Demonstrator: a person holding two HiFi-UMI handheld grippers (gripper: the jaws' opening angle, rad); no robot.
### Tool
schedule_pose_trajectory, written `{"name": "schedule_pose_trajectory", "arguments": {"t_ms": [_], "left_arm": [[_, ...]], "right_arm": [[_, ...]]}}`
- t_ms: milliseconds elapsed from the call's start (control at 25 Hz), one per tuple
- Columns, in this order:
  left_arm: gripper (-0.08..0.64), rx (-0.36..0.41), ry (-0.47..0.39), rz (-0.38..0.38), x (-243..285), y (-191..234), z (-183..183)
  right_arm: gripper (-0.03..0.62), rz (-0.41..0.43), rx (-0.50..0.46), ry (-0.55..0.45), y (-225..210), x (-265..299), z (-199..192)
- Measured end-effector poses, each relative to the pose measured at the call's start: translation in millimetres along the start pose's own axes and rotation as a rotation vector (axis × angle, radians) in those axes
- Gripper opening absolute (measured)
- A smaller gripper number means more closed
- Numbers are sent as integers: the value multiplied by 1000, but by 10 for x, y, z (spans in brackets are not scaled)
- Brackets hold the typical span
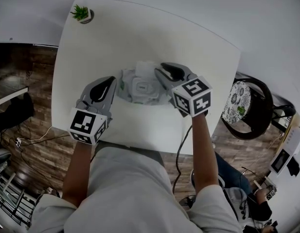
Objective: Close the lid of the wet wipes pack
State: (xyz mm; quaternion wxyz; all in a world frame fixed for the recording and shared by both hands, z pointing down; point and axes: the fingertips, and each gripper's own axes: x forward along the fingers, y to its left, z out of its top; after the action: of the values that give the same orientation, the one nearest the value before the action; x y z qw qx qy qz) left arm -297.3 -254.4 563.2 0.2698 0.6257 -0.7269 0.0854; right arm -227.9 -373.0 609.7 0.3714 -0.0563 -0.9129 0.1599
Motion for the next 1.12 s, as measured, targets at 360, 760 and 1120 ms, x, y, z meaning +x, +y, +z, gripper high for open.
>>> {"name": "schedule_pose_trajectory", "arguments": {"t_ms": [360,760,1120], "left_arm": [[5,4,-19,3,-94,-71,34],[5,6,-27,0,-168,-135,7],[5,5,-27,8,-273,-147,-49]], "right_arm": [[115,103,-116,38,583,-220,-115],[117,33,-262,53,766,-336,-177],[144,80,-265,82,920,-379,-329]]}}
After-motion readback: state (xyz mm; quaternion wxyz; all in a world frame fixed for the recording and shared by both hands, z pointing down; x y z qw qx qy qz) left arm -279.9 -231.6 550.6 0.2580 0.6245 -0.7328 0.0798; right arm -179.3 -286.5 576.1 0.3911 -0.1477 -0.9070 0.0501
